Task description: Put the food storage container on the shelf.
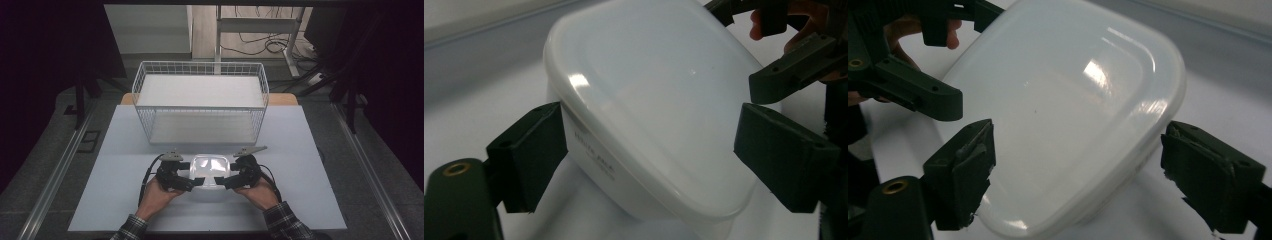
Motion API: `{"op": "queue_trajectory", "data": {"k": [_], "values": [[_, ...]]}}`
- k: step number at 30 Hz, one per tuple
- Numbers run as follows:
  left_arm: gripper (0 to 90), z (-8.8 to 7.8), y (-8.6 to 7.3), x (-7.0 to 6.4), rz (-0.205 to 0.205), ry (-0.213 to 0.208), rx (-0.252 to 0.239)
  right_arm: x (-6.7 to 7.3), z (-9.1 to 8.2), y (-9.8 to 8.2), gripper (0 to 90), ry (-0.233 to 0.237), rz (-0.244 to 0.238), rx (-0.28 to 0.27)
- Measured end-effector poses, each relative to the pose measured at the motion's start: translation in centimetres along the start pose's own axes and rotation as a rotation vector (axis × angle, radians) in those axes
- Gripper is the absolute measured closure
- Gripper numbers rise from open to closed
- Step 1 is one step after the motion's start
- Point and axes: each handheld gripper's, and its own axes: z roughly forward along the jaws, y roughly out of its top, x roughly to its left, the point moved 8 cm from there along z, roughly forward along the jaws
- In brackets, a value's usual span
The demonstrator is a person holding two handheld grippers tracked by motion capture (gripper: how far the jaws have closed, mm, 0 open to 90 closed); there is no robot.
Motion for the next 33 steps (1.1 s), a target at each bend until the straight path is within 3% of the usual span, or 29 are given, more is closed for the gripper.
{"op": "queue_trajectory", "data": {"k": [3, 6, 9, 11, 14, 17, 18, 21, 33], "values": [[21.3, -0.7, -0.3, -0.4, -0.022, 0.010, 0.003, 0.2, -0.7, -0.4, 26.2, 0.002, 0.008, -0.009], [36.1, -1.5, -0.5, -0.6, -0.039, 0.032, -0.008, 0.2, -1.7, -0.5, 43.3, -0.021, 0.019, -0.028], [46.3, -2.1, -0.4, -0.7, -0.036, 0.059, -0.007, 0.3, -2.3, -0.5, 50.0, -0.042, 0.027, -0.029], [54.0, -2.5, -0.4, -0.8, -0.058, 0.059, -0.017, 0.3, -2.6, -0.5, 56.7, -0.043, 0.044, -0.042], [66.9, -2.8, -0.2, -0.6, -0.086, 0.057, -0.059, 0.0, -3.2, -0.2, 67.1, -0.057, 0.092, -0.105], [74.9, -2.8, -0.2, -0.3, -0.130, 0.058, -0.100, 0.0, -3.5, 0.0, 73.7, -0.096, 0.092, -0.140], [79.0, -2.8, -0.2, -0.2, -0.122, 0.069, -0.101, -0.1, -3.7, 0.2, 77.0, -0.107, 0.087, -0.162], [79.1, -2.5, -0.2, -0.2, -0.130, 0.082, -0.112, 0.0, -3.9, 0.3, 77.6, -0.132, 0.057, -0.180], [79.4, -3.6, 1.0, -0.1, -0.078, 0.137, -0.150, 0.0, -3.9, 1.1, 77.6, -0.115, 0.039, -0.221]]}}
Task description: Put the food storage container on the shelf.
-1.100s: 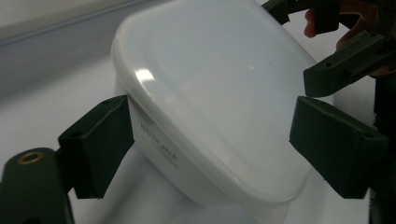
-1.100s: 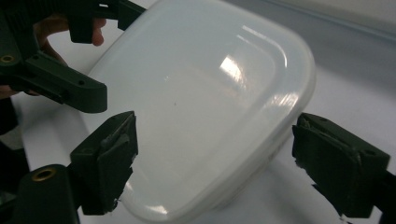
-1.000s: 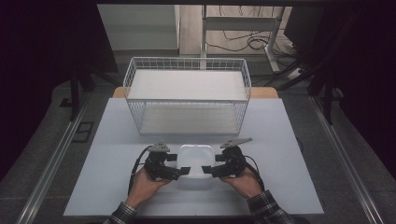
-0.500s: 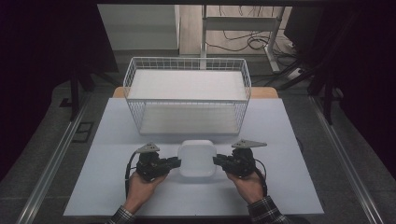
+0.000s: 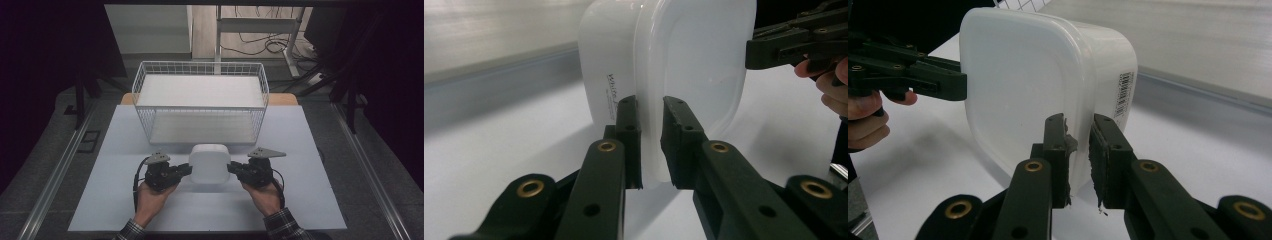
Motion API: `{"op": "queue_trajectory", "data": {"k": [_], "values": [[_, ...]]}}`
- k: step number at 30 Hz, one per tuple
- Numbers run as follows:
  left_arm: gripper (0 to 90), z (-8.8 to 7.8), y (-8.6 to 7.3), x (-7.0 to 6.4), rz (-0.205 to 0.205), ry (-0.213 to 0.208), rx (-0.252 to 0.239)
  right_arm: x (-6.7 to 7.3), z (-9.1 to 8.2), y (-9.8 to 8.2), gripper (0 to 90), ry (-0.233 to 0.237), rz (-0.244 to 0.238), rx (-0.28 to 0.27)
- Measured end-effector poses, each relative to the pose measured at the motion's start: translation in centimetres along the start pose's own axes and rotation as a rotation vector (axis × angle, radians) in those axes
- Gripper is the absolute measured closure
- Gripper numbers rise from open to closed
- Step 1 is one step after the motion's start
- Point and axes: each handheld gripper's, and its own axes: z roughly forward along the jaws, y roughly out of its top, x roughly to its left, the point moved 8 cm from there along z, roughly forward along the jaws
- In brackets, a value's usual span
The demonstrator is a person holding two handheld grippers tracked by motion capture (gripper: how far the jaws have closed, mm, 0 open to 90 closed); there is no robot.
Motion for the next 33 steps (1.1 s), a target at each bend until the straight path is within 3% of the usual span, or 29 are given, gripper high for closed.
{"op": "queue_trajectory", "data": {"k": [10, 19, 26, 33], "values": [[79.4, -0.2, 1.8, 1.2, 0.003, 0.030, -0.028, -0.3, 0.7, 2.1, 77.6, -0.002, -0.023, -0.032], [79.2, 0.4, 3.9, 2.8, 0.006, 0.059, -0.054, -1.4, 2.0, 4.3, 77.4, -0.006, -0.029, -0.056], [78.9, 1.7, 5.4, 4.8, -0.004, 0.084, -0.063, -2.8, 3.6, 5.7, 77.2, -0.022, -0.021, -0.065], [78.7, 2.8, 5.6, 6.2, -0.018, 0.104, -0.044, -4.1, 5.5, 6.1, 76.9, -0.037, 0.000, -0.050]]}}
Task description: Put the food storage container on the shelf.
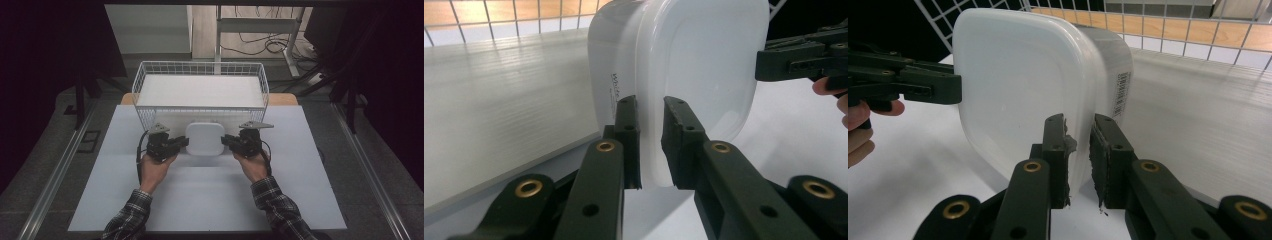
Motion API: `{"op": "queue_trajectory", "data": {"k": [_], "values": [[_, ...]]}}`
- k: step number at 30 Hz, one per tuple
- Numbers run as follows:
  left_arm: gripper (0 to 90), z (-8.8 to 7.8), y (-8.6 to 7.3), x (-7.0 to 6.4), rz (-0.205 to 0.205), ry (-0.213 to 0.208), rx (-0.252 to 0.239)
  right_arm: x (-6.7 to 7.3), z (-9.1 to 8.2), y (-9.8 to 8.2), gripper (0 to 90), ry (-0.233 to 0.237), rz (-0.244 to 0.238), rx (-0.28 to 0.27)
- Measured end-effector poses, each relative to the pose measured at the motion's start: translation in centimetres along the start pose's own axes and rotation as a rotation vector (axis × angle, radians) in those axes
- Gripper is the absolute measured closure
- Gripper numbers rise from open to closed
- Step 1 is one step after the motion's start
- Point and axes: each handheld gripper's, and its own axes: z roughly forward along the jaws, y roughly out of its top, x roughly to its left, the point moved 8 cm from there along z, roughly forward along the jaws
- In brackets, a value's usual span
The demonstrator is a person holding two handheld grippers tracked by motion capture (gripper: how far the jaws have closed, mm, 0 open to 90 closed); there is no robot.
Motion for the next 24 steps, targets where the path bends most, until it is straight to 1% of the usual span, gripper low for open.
{"op": "queue_trajectory", "data": {"k": [2, 7, 11, 12, 13, 16, 19, 23, 24], "values": [[78.6, 0.3, -0.1, 0.2, -0.011, 0.006, -0.003, -0.3, 0.4, -0.1, 76.7, -0.005, 0.001, 0.007], [78.5, 1.1, 0.0, 0.7, -0.013, 0.019, 0.000, -0.8, 1.2, -0.1, 76.4, -0.017, 0.012, 0.011], [78.3, 1.7, -0.1, 0.9, -0.031, 0.025, 0.009, -1.3, 1.6, -0.1, 76.2, -0.032, 0.010, 0.024], [78.1, 1.7, -0.1, 0.9, -0.033, 0.023, 0.004, -1.4, 1.7, -0.1, 76.1, -0.029, 0.013, 0.031], [78.1, 1.7, -0.1, 1.0, -0.038, 0.018, 0.003, -1.4, 1.7, -0.1, 76.1, -0.023, 0.015, 0.025], [78.0, 1.8, 0.0, 1.0, -0.035, 0.021, 0.009, -1.5, 1.8, -0.1, 76.1, -0.016, 0.014, 0.025], [77.8, 1.8, 0.0, 1.1, -0.030, 0.022, 0.012, -1.6, 1.8, 0.0, 75.9, -0.013, 0.016, 0.025], [77.6, 1.9, 0.0, 1.2, -0.032, 0.023, 0.010, -1.6, 1.9, 0.1, 75.5, -0.015, 0.008, 0.034], [77.4, 1.9, 0.1, 1.2, -0.037, 0.022, 0.009, -1.6, 1.9, 0.2, 75.2, -0.014, 0.013, 0.035]]}}
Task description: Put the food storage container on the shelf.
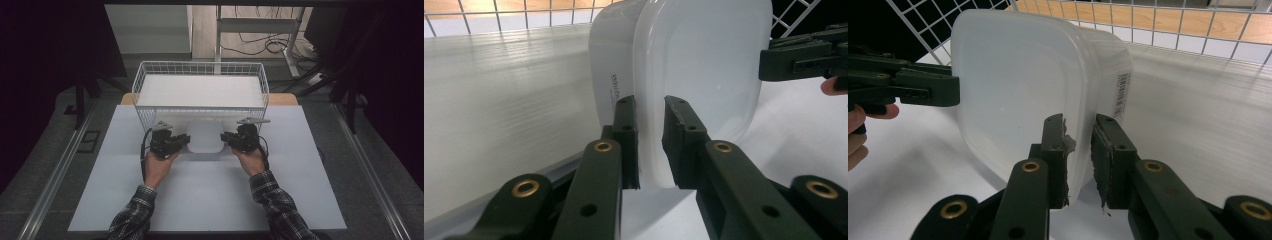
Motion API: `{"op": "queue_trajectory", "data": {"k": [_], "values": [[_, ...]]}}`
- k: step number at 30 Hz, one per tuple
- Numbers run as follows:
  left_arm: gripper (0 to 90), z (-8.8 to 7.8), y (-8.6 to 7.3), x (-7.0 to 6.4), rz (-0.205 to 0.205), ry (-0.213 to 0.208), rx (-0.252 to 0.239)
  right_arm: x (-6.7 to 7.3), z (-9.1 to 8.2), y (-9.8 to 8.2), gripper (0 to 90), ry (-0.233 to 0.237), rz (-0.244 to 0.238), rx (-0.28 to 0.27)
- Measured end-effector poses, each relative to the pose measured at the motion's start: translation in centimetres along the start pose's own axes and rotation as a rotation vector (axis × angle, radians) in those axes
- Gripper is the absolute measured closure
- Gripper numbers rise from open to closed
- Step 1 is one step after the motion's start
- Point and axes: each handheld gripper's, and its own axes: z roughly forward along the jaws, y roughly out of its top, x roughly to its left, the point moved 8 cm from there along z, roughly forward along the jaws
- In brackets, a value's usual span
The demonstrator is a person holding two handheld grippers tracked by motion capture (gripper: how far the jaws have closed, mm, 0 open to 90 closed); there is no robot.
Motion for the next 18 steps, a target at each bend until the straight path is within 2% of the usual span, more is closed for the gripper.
{"op": "queue_trajectory", "data": {"k": [2, 8, 9, 12, 18], "values": [[76.4, 0.1, 0.2, 0.1, -0.001, 0.007, -0.004, -0.1, 0.1, 0.2, 74.3, -0.001, 0.002, -0.002], [76.5, 0.5, 1.3, 0.4, 0.047, 0.063, -0.023, -0.5, 0.9, 0.8, 68.6, -0.031, -0.003, -0.019], [76.5, 0.6, 1.4, 0.4, 0.041, 0.068, -0.028, -0.6, 1.0, 0.9, 67.7, -0.034, 0.001, -0.021], [72.8, 1.2, 1.3, 0.6, 0.059, 0.091, -0.003, -1.0, 1.4, 1.3, 64.6, -0.064, -0.003, -0.035], [69.9, 1.8, 1.7, 0.9, 0.037, 0.096, -0.017, -1.0, 2.2, 1.4, 62.7, -0.088, -0.002, -0.027]]}}
